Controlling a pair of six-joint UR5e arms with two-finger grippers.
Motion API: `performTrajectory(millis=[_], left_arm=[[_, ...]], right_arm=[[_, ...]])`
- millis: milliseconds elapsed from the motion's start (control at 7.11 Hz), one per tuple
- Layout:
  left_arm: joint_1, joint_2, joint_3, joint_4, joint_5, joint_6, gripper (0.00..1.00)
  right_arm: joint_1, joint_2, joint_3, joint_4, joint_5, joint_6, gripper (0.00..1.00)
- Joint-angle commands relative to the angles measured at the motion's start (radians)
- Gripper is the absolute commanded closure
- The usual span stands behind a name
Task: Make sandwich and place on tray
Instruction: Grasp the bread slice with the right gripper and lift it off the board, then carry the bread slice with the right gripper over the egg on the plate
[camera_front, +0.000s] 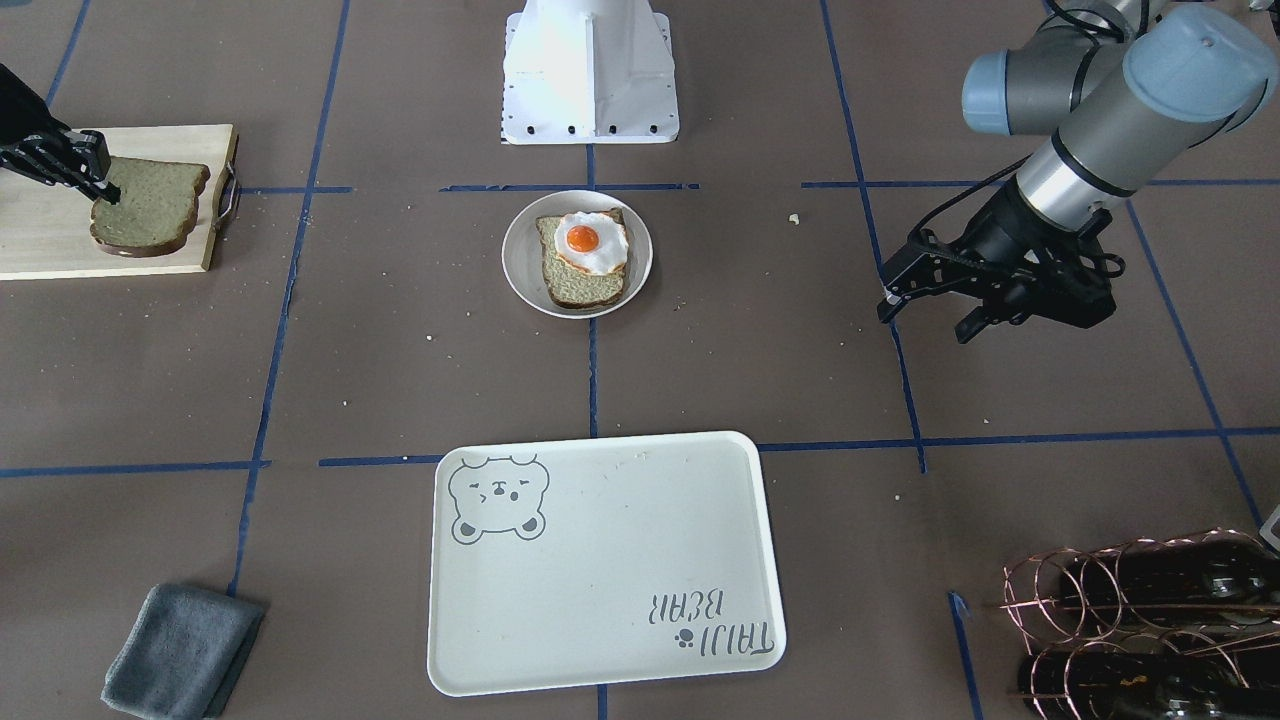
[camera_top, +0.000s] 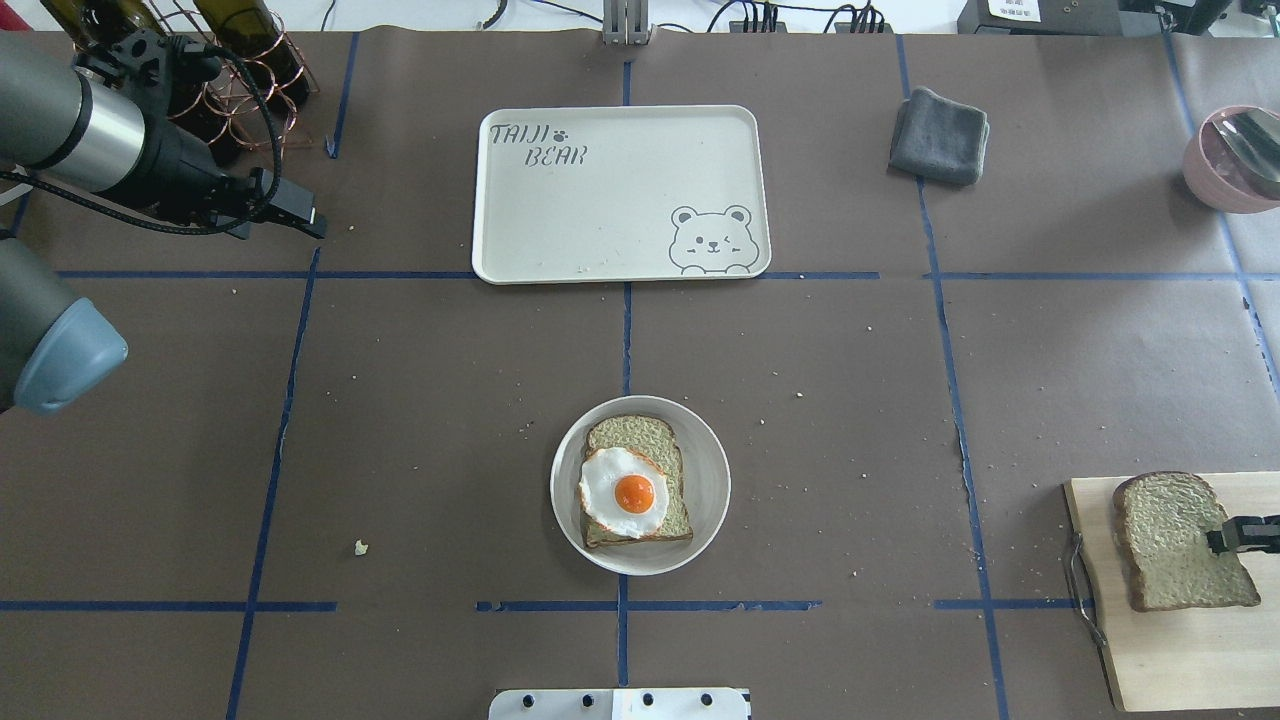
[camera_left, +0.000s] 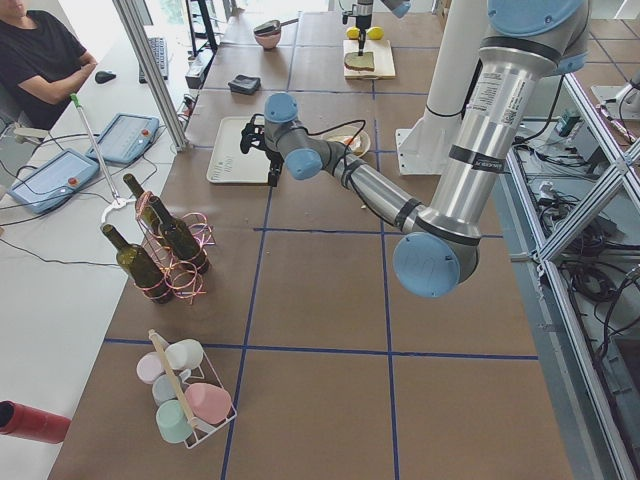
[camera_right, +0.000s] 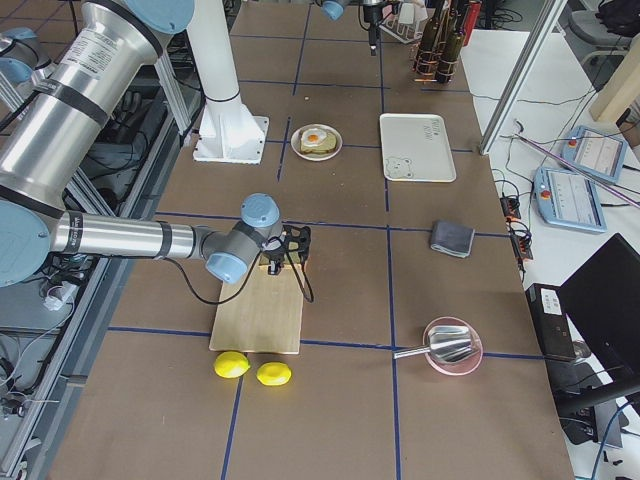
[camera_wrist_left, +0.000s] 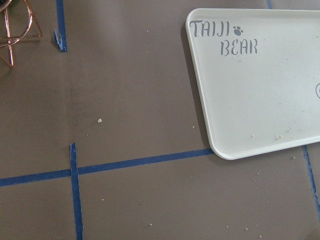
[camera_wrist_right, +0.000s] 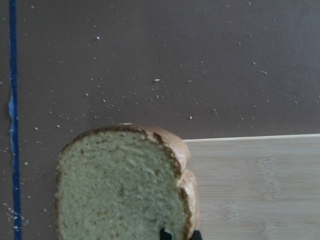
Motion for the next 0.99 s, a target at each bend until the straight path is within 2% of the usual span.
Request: performTrajectory(millis=[0, 281, 563, 704, 844], left_arm=[[0.001, 0.001, 0.003, 0.000, -0.002, -0.001, 0.00], [0.001, 0.000, 0.008, 0.000, -0.003, -0.003, 0.00], [0.005, -0.006, 0.009, -0.002, -0.003, -0.050, 0.00], [0.008, -0.008, 0.008, -0.002, -0.002, -0.067, 0.00], [0.018, -0.011, 0.008, -0.002, 0.008, -0.087, 0.00]], right_arm=[[0.089, 0.088, 0.039, -0.002, 0.114, 0.005, 1.00], [0.060, 0.275, 0.032, -0.054, 0.119, 0.148, 1.00], [-0.035, 0.534, 0.028, -0.244, 0.112, 0.249, 1.00], [-0.119, 0.686, 0.016, -0.362, 0.086, 0.306, 1.00], [-0.209, 0.806, 0.010, -0.492, -0.015, 0.311, 1.00]])
